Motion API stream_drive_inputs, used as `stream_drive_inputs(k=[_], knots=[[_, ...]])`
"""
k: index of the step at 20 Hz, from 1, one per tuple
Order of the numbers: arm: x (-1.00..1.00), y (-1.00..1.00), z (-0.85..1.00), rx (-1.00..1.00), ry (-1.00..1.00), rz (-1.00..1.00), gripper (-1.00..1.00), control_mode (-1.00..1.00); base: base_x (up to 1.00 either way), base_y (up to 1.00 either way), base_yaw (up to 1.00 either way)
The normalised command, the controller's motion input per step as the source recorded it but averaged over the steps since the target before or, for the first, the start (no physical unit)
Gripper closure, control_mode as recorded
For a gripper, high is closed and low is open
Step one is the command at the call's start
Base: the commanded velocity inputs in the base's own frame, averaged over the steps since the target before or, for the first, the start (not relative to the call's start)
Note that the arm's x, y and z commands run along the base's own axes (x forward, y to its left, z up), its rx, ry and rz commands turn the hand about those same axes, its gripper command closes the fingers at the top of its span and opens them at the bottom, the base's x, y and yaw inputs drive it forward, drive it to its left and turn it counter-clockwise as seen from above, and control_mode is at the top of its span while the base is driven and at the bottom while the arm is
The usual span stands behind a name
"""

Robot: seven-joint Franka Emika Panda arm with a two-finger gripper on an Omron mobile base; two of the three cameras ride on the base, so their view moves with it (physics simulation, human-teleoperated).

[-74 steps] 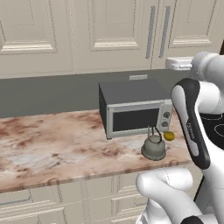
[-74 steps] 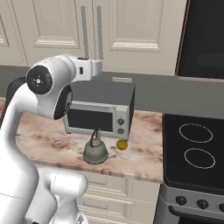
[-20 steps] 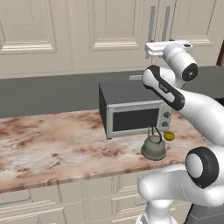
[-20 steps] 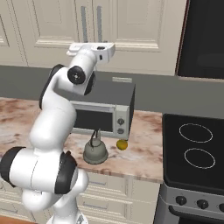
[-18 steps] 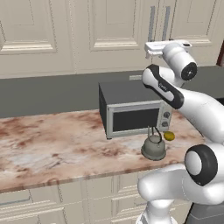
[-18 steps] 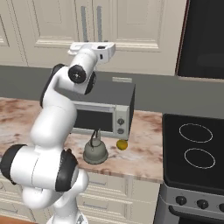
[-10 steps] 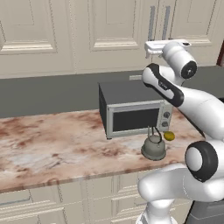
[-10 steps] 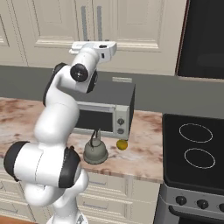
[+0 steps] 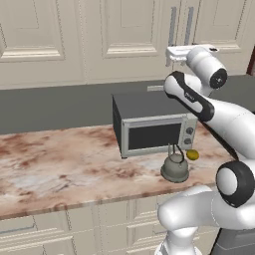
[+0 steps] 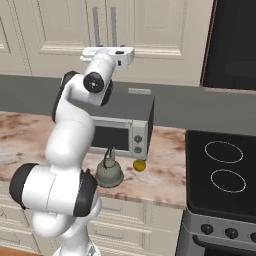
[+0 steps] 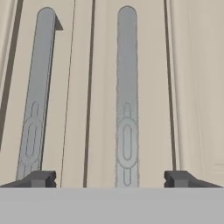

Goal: Pick the pan from the cabinet and place it on the stove. Then turn on the stove burner for the pan.

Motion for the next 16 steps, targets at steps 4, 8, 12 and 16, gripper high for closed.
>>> stream_drive_inputs(k=[4,8,12,16], knots=[[0.21,-0.19,0.0,0.0,0.0,0.02,-1.0,-1.0,0.0,0.0,0.0],[0.26,-0.04,0.0,0.0,0.0,0.0,-1.0,-1.0,0.0,0.0,0.0],[0.38,0.01,0.0,0.0,0.0,0.0,-1.0,-1.0,0.0,0.0,0.0],[0.49,0.11,-0.03,0.0,0.0,0.0,-1.0,-1.0,0.0,0.0,0.0]])
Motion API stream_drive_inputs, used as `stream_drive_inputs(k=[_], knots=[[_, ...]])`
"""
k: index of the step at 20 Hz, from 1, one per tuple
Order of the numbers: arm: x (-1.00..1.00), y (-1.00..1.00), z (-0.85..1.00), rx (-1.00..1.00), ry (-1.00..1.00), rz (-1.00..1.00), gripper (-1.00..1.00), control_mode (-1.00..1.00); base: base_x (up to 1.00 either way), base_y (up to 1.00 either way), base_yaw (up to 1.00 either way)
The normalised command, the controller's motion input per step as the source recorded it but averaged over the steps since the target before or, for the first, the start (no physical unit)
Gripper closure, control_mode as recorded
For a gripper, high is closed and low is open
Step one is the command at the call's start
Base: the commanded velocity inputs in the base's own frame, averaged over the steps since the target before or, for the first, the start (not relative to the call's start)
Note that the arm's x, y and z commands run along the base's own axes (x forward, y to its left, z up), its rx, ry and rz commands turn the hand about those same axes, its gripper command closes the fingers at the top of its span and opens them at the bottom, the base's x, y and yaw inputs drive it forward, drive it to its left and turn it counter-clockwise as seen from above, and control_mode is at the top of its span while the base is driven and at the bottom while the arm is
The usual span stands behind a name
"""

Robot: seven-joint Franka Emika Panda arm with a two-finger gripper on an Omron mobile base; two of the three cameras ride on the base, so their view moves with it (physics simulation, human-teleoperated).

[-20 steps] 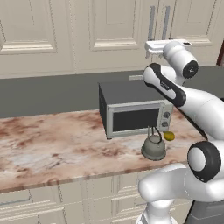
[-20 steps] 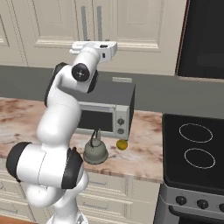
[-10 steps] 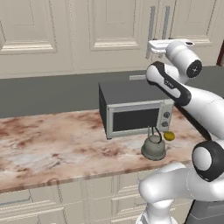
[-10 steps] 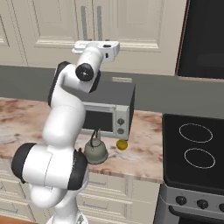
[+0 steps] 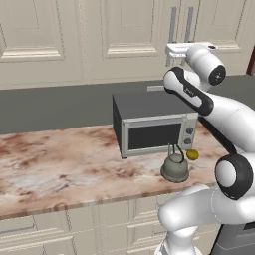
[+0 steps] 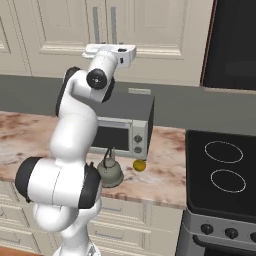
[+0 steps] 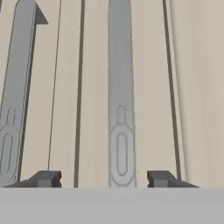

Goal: Pick the pan from the cabinet and place it on the stove. Then turn on the stove burner for the pan.

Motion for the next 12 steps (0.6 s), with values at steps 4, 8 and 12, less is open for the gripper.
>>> stream_drive_inputs(k=[4,8,12], knots=[[0.49,0.05,-0.03,0.0,0.01,0.0,-1.0,-1.0,0.0,0.0,0.0],[0.47,0.0,-0.03,0.0,0.02,0.0,1.0,-1.0,0.0,0.0,0.0],[0.42,0.02,-0.06,-0.01,0.03,0.0,1.0,-1.0,0.0,0.0,0.0]])
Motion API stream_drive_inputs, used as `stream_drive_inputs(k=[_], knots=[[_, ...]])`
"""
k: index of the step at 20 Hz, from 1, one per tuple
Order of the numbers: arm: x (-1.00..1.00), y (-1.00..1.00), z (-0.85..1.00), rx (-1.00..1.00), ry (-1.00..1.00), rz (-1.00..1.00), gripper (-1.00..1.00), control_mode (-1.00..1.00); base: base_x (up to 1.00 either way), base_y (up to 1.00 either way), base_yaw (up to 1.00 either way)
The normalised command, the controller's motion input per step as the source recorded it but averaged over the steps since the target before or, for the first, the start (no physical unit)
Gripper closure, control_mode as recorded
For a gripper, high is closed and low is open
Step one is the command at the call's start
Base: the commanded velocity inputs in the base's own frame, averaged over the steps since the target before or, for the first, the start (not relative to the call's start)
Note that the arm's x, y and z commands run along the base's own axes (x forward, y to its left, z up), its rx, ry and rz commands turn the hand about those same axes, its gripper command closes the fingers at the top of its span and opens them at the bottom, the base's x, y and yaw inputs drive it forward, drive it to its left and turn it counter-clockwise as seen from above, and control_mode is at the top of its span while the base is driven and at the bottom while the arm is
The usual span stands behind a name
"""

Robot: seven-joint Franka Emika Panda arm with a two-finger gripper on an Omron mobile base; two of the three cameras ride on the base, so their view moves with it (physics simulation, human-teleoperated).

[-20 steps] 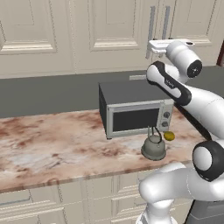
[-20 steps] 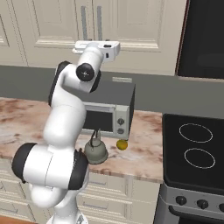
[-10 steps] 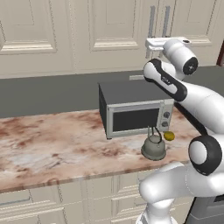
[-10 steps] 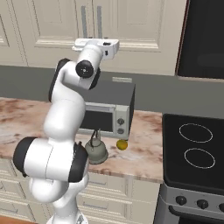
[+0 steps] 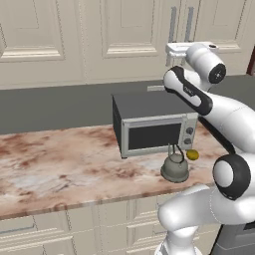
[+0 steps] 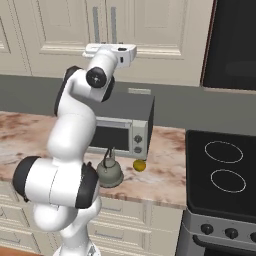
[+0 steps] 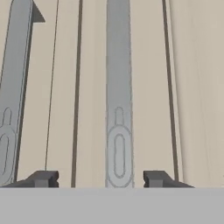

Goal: Pick the pan from the cabinet and place it on the stove. Then turn on the stove burner for the pan.

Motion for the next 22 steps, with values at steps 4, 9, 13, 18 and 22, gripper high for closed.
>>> stream_drive_inputs(k=[4,9,13,18,22], knots=[[0.21,0.08,-0.08,-0.02,0.05,0.0,1.0,-1.0,0.0,0.0,0.0],[0.06,0.12,-0.05,-0.03,0.07,0.0,1.0,-1.0,0.0,0.0,0.0],[0.04,0.0,-0.06,0.0,0.0,0.0,1.0,-1.0,0.0,0.0,0.0],[-0.11,-0.1,-0.01,0.0,0.0,0.0,1.0,-1.0,0.0,0.0,0.0],[-0.63,-0.38,0.02,0.0,-0.02,0.0,1.0,-1.0,0.0,0.0,0.0]])
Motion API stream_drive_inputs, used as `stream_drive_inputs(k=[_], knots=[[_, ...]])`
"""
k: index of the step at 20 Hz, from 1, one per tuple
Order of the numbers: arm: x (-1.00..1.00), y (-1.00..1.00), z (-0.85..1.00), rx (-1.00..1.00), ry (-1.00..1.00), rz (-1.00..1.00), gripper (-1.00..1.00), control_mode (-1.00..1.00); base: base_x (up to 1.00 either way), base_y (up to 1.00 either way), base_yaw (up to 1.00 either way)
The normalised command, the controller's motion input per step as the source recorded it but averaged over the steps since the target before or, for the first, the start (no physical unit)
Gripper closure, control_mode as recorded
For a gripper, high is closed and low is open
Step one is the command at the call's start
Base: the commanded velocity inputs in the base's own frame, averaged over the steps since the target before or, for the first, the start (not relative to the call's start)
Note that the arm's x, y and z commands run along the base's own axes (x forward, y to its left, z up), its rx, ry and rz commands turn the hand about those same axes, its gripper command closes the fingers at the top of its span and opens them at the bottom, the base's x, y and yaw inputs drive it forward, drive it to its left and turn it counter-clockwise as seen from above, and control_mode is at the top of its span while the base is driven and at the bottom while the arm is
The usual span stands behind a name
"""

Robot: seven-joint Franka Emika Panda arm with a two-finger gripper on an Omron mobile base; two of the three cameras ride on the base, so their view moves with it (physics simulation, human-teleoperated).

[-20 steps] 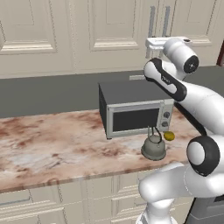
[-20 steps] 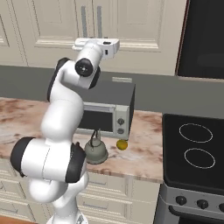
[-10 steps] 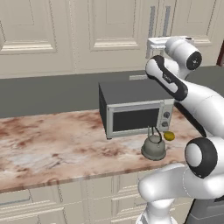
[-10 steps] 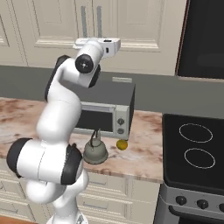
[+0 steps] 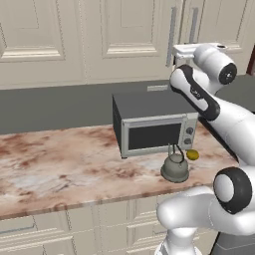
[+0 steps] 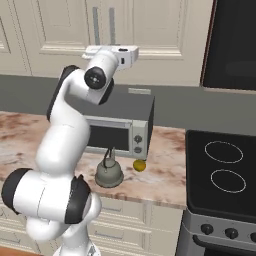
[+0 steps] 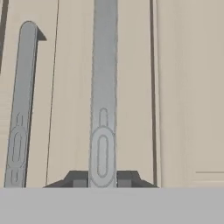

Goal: Pick the pan from the cabinet and place it on the stove. Then turn on the stove burner for the pan.

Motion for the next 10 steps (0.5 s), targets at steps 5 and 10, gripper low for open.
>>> stream_drive_inputs(k=[5,10], knots=[[-0.77,-0.43,0.22,0.0,0.0,0.0,1.0,-1.0,0.0,0.0,0.0],[-0.8,-0.5,0.39,-0.03,0.05,0.0,1.0,-1.0,0.0,0.0,0.0]])
